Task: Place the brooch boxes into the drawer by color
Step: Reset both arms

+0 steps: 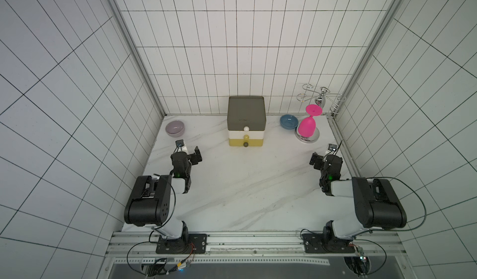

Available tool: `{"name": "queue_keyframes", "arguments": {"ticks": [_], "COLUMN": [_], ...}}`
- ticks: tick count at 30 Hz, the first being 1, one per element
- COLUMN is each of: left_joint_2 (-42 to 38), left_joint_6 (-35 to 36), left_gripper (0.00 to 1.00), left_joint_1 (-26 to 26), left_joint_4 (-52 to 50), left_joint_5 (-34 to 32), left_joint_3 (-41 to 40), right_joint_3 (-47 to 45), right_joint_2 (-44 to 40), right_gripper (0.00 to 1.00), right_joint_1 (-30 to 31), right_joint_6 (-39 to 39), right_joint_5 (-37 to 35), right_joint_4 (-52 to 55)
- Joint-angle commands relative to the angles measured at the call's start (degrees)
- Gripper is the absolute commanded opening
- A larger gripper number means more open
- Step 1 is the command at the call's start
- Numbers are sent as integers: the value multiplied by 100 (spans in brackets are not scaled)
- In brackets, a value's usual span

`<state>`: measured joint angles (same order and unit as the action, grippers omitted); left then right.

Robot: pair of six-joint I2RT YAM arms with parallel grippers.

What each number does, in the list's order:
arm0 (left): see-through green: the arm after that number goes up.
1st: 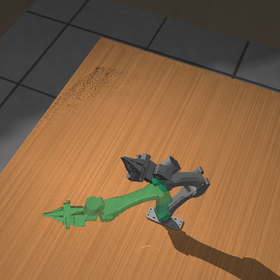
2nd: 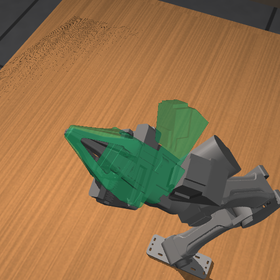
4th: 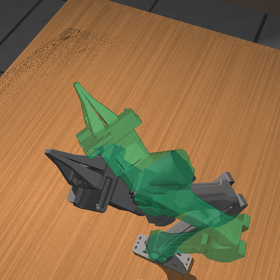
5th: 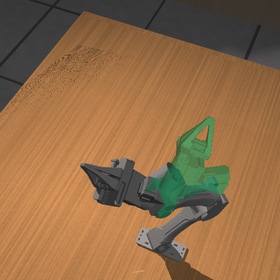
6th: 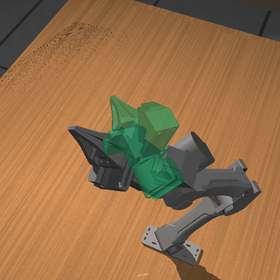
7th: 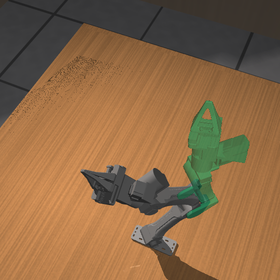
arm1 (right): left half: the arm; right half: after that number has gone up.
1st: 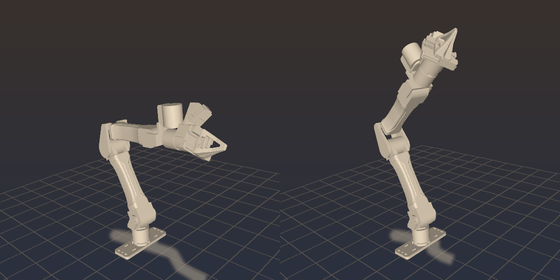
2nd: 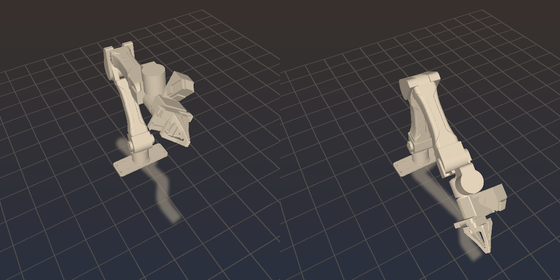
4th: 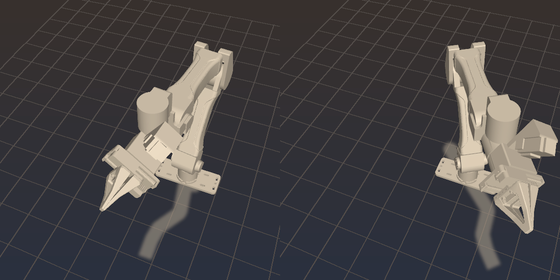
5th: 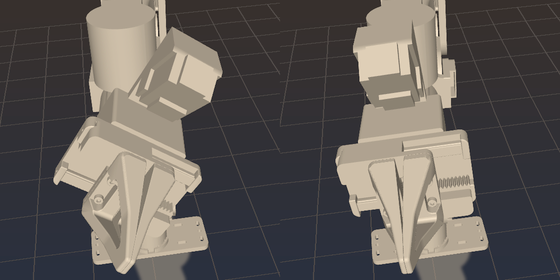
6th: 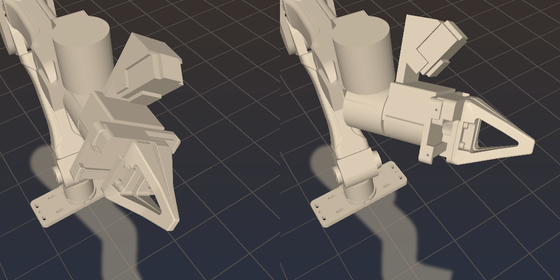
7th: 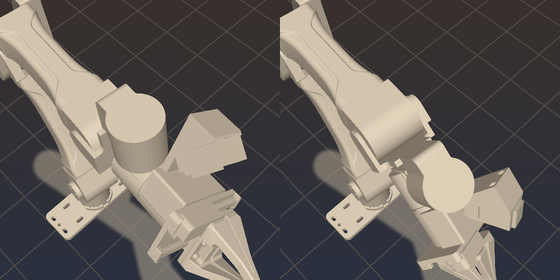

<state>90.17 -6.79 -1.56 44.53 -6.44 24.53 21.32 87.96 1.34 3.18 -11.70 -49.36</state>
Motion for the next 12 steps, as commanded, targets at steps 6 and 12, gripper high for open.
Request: {"name": "queue_keyframes", "arguments": {"ticks": [6, 12], "left_joint_2": [-103, -104], "left_joint_6": [73, 72], "left_gripper": [98, 98], "left_joint_1": [21, 21], "left_joint_4": [-71, -69], "left_joint_5": [-130, -138], "left_joint_3": [117, 118], "right_joint_3": [251, 234], "right_joint_2": [32, 19], "right_gripper": [99, 99], "right_joint_1": [-59, -67], "right_joint_6": [-19, -17], "right_joint_5": [44, 56], "right_joint_4": [110, 77]}}
